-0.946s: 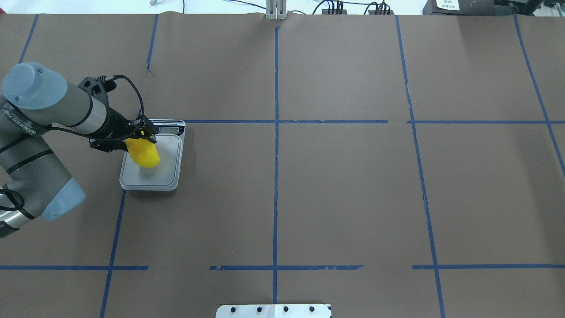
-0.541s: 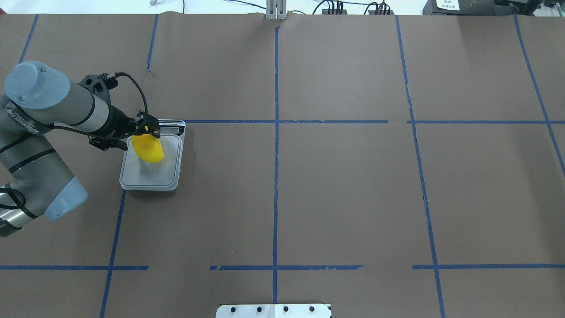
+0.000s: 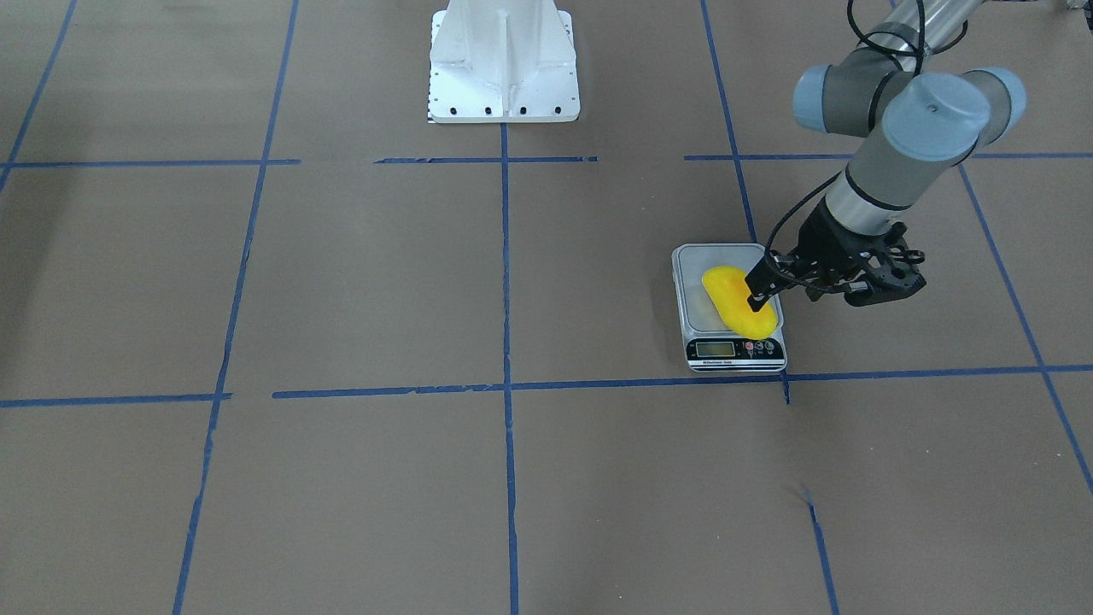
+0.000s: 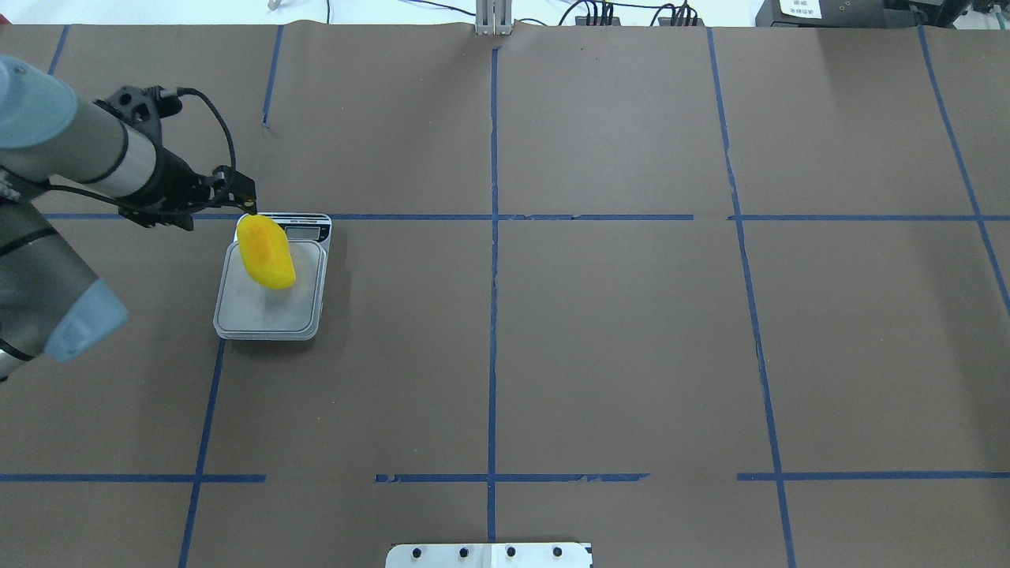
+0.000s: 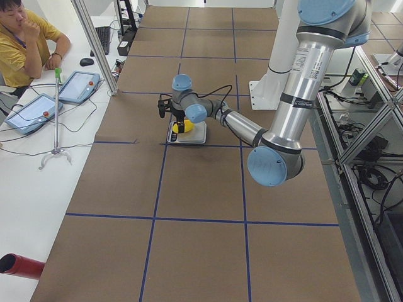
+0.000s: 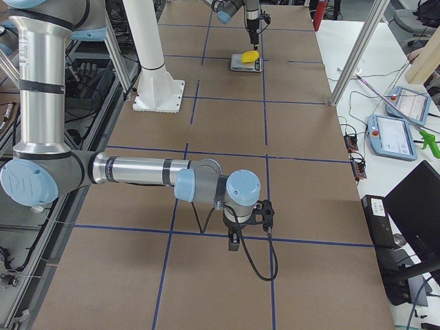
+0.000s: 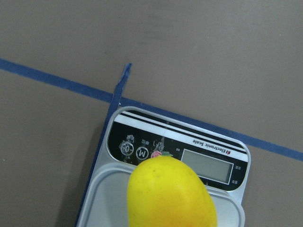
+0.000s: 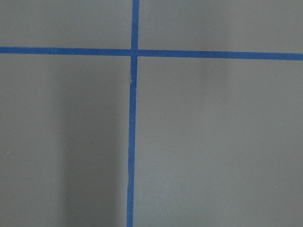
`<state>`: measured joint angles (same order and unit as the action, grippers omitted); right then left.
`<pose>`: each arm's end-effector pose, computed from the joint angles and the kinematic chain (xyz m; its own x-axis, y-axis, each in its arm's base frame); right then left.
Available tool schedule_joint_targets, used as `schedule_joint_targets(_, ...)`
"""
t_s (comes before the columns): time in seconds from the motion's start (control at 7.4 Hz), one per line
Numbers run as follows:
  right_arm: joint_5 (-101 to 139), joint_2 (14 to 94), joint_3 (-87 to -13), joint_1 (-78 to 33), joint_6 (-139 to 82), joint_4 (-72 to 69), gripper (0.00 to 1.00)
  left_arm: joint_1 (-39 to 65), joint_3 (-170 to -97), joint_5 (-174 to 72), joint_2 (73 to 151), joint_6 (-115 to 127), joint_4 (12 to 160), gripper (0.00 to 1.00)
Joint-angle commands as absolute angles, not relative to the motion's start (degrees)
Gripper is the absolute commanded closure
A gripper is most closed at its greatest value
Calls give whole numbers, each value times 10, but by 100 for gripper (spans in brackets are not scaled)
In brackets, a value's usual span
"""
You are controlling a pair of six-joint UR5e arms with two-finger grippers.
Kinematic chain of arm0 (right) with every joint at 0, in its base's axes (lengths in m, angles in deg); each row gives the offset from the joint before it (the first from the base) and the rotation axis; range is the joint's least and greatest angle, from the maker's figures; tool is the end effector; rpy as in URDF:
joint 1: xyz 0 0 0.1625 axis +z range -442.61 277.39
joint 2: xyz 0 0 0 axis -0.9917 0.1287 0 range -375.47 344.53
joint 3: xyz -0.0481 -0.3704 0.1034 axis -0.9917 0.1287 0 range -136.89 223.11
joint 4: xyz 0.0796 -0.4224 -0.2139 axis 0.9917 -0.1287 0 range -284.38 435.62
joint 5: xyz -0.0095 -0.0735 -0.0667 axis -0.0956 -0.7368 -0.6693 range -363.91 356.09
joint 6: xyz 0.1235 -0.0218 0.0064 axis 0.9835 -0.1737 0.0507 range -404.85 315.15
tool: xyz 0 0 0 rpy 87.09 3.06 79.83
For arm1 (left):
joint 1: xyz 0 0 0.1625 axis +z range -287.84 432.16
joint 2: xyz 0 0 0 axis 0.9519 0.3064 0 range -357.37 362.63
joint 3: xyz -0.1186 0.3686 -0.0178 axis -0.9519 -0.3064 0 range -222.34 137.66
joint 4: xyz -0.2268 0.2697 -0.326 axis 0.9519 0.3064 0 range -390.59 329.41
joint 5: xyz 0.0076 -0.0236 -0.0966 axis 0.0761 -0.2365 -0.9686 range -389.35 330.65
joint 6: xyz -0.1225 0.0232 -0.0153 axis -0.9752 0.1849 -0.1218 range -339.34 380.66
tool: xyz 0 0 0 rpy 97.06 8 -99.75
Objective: Weigh mango
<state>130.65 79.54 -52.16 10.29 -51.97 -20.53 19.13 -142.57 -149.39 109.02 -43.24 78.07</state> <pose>0.0713 -0.5144 0.6458 0.7087 -0.0159 0.7053 0.0378 0.9992 -0.0155 0.3463 -0.5769 0.3335 0.5902 -0.1509 -0.7930 0.2428 0.9701 -0.0039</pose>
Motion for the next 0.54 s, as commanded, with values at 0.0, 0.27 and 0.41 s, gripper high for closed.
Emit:
schedule_joint_targets(0.0,1306,795,-522,103,-520,-205,0,80,-1430,-1540,1075,-253,729,0)
schedule_joint_targets(0.27,1306,795,-522,103,-519,-205,0,-29,-1406,-1583,1040,-64,715,0)
schedule_joint_targets(0.41,1306,795,-522,103,-520,-205,0,-75,-1371,-1584,1036,27,712,0)
